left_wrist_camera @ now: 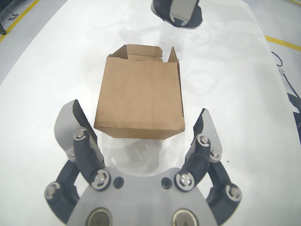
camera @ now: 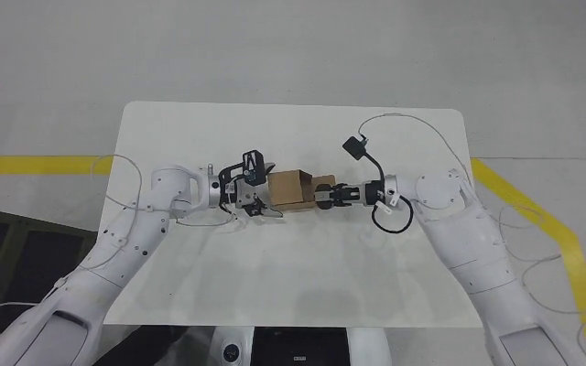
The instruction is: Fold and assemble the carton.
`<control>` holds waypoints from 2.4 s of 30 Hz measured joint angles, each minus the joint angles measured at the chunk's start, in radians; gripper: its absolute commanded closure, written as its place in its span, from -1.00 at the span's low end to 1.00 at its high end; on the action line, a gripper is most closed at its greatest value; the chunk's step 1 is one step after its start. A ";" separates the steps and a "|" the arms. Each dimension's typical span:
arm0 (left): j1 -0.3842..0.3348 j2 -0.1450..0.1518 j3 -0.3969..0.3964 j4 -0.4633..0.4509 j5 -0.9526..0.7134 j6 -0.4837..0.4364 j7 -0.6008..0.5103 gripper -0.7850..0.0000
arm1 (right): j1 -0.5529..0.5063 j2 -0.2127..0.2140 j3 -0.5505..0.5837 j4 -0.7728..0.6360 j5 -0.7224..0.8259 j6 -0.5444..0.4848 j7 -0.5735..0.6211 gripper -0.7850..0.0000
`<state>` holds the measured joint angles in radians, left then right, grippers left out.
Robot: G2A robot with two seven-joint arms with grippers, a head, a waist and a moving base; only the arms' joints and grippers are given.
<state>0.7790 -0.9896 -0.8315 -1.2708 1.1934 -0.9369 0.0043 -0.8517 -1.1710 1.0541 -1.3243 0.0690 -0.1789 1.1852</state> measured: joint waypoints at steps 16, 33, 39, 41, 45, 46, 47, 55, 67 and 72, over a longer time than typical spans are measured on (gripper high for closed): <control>-0.023 -0.025 0.010 0.028 -0.055 -0.009 -0.049 -1.00 | -0.009 0.014 -0.021 -0.016 -0.096 0.151 0.003 1.00; -0.015 -0.030 -0.006 0.025 -0.041 -0.056 -0.051 -1.00 | 0.147 -0.062 -0.189 0.205 0.026 0.005 -0.050 1.00; -0.011 -0.032 -0.013 0.023 -0.034 -0.065 -0.047 -1.00 | 0.198 -0.096 -0.248 0.290 0.066 -0.048 -0.057 1.00; -0.010 -0.032 -0.016 0.025 -0.032 -0.068 -0.046 -1.00 | 0.211 -0.105 -0.261 0.319 0.078 -0.065 -0.058 1.00; -0.010 -0.032 -0.023 0.028 -0.031 -0.070 -0.044 -1.00 | 0.228 -0.119 -0.276 0.363 0.099 -0.098 -0.054 1.00; -0.009 -0.033 -0.025 0.028 -0.031 -0.072 -0.043 -1.00 | 0.231 -0.122 -0.278 0.370 0.102 -0.107 -0.052 1.00; -0.009 -0.032 -0.027 0.027 -0.031 -0.074 -0.042 -1.00 | 0.235 -0.125 -0.282 0.381 0.106 -0.117 -0.051 1.00; -0.002 -0.029 -0.032 0.024 -0.025 -0.075 -0.037 -1.00 | 0.251 -0.137 -0.288 0.413 0.120 -0.168 -0.037 1.00; -0.002 -0.025 -0.051 0.042 -0.026 -0.075 -0.010 -1.00 | 0.171 -0.065 -0.157 0.261 0.032 -0.082 -0.004 1.00; 0.000 -0.026 -0.054 0.042 -0.022 -0.075 -0.006 -1.00 | 0.154 -0.051 -0.125 0.246 -0.002 -0.062 -0.036 1.00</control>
<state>0.7788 -1.0154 -0.8855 -1.2292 1.1717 -1.0123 -0.0019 -0.6972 -1.2221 0.9288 -1.0783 0.0668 -0.2404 1.1496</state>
